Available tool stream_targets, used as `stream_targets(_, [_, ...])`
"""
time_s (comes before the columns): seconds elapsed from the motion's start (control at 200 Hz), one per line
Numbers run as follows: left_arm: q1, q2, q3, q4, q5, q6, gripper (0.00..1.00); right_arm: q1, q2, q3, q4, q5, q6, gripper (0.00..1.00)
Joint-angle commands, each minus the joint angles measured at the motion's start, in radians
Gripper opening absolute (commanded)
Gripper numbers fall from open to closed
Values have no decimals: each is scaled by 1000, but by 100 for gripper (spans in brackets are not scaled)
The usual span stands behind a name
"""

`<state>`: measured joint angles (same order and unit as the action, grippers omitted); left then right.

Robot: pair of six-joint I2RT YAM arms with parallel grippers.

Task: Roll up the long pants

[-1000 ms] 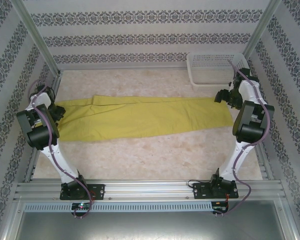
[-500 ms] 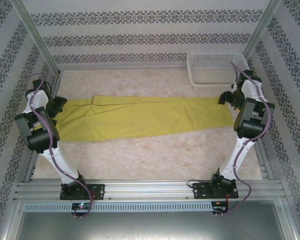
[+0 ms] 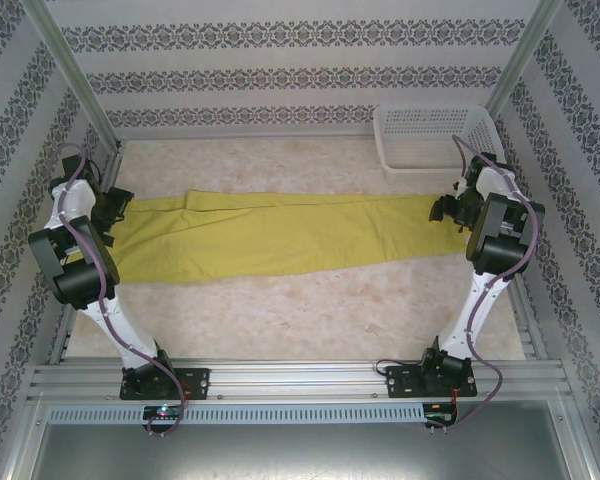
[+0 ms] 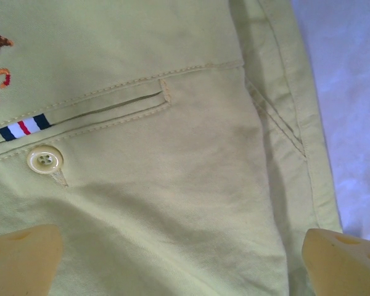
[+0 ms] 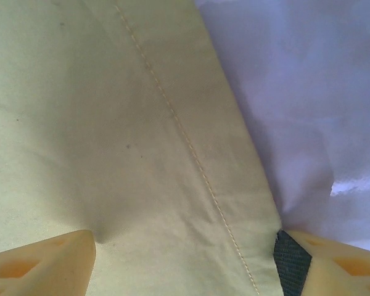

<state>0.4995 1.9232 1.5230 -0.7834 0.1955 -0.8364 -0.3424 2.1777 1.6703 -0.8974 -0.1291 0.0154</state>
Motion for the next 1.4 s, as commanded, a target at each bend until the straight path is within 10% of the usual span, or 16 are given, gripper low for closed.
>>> stream_targets(0.0, [10, -32, 23, 12, 16, 11, 100, 18, -1, -44, 19, -56, -2, 77])
stream_targets(0.41, [10, -30, 24, 24, 35, 2, 100, 119, -28, -60, -11, 141, -18, 61])
stream_targets(0.749, [11, -21, 21, 30, 53, -5, 100, 137, -31, -65, -37, 101, -15, 0])
stream_targets(1.394, [10, -70, 17, 28, 89, -20, 100, 77, -188, 84, -179, 141, 54, 0])
